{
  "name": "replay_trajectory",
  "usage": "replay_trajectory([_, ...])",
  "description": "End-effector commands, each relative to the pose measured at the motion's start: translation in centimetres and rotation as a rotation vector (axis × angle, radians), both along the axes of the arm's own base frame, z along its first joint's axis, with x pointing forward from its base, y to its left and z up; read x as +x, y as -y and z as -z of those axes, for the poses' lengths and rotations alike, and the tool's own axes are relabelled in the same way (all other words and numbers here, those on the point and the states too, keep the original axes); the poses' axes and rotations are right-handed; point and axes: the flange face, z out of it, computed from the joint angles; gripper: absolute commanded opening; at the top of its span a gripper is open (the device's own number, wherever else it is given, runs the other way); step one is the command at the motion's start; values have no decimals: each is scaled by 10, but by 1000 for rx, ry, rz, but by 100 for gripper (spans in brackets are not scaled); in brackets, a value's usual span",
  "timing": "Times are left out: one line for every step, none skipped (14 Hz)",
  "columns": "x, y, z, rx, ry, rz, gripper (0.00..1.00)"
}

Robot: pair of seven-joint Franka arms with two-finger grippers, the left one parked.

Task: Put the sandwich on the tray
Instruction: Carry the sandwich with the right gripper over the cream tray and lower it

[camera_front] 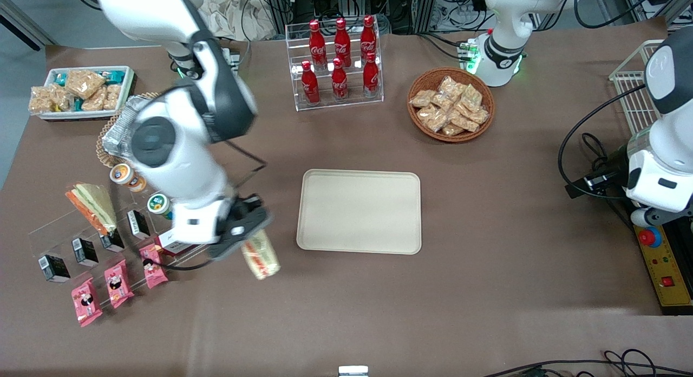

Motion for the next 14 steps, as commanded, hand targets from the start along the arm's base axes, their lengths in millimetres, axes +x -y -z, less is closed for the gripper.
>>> replay_trajectory([-13,-59,31,-30,56,-119,12])
replay_trajectory([-20,-78,46,-49,67,-148,13])
replay_trajectory([-28,-96,61,-83,78,-188,13])
replay_trajectory([-36,-112,77,-107,83,-225,13])
replay_trajectory([-47,-130,89,-119,82,-260,13])
replay_trajectory([-60,-148,95,-126,88,-296,13])
replay_trajectory([-70,-161,100,-140,108,-329,13])
replay_trajectory([-78,-172,108,-184,123,-370,13])
replay_trajectory([-86,-180,118,-239,137,-414,13])
replay_trajectory([-89,-181,131,-266,133,-432,13])
replay_trajectory([-94,-188,140,-269,137,-454,13])
replay_trajectory([-100,-198,150,-267,150,-487,13])
replay_trajectory([-100,-201,160,-268,158,-499,13])
replay_trajectory([-100,-202,171,-267,160,-504,13])
